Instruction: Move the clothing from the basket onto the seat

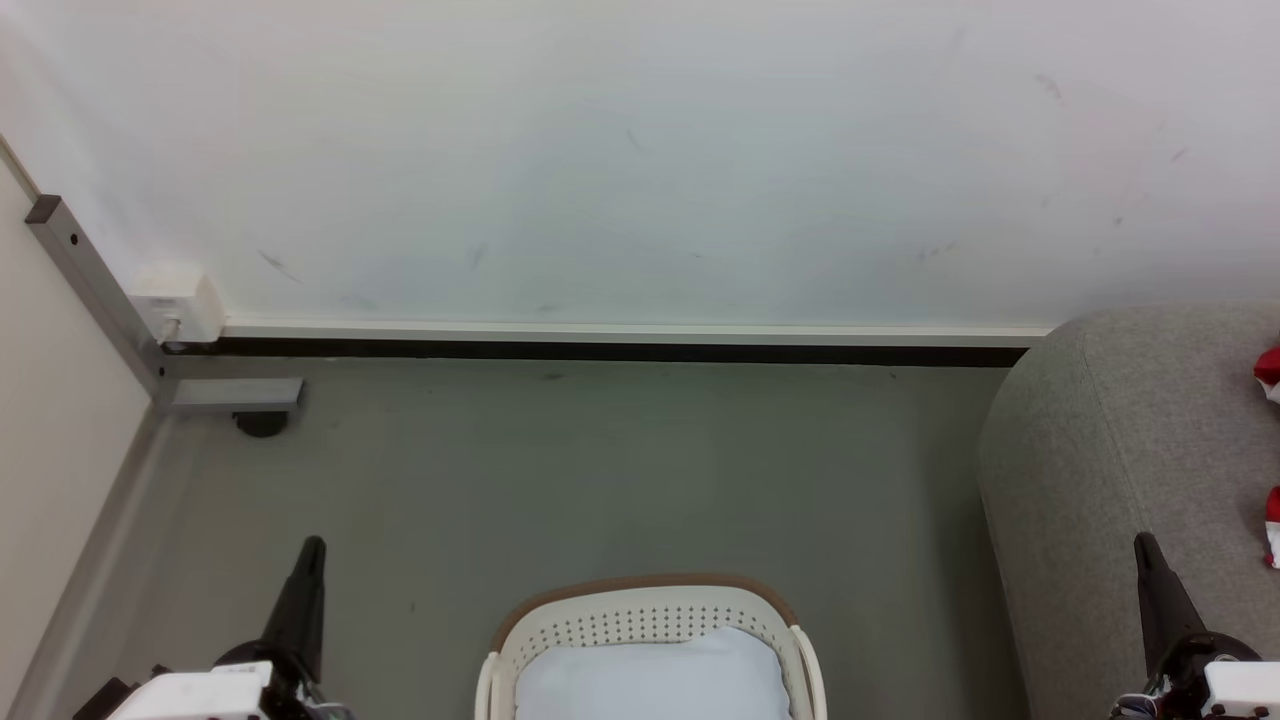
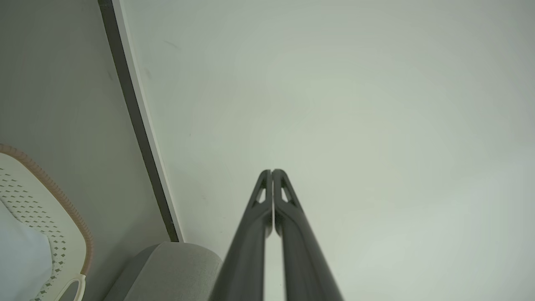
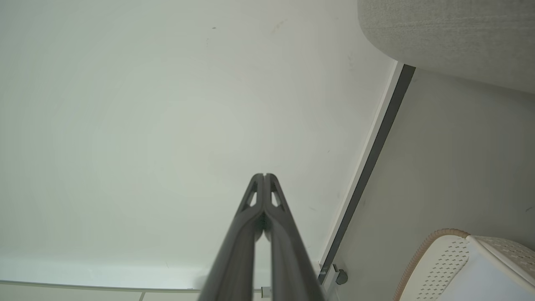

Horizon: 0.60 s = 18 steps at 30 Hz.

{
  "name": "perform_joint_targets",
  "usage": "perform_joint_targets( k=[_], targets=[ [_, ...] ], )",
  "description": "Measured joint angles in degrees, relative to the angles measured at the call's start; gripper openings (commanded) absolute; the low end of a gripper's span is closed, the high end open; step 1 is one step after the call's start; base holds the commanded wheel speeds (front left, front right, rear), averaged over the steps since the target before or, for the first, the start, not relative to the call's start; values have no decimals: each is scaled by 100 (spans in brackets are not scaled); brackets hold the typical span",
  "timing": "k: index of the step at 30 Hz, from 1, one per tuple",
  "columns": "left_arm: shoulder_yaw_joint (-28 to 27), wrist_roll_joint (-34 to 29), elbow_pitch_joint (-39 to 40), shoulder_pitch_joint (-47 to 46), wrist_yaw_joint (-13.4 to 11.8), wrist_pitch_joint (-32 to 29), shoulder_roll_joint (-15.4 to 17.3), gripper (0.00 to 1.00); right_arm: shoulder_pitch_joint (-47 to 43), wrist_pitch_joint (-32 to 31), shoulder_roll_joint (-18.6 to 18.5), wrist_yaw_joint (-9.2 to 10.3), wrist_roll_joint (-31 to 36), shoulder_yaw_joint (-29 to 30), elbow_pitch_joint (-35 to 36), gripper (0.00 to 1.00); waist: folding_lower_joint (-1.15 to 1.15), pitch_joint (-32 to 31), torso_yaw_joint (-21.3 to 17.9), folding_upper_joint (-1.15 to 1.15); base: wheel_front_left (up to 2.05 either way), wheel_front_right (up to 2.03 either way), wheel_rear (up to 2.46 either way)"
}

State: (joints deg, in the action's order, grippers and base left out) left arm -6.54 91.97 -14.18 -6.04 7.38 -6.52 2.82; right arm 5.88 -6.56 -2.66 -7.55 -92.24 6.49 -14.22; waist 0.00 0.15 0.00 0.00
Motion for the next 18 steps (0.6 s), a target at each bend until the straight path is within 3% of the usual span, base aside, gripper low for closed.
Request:
perform_joint_targets(
  k=[18],
  targets=[
    [-2,1,0,-3,1,-1,-1,0,6,0,0,0,-12,2,2,0,0,0,0,0,0,0,0]
  ],
)
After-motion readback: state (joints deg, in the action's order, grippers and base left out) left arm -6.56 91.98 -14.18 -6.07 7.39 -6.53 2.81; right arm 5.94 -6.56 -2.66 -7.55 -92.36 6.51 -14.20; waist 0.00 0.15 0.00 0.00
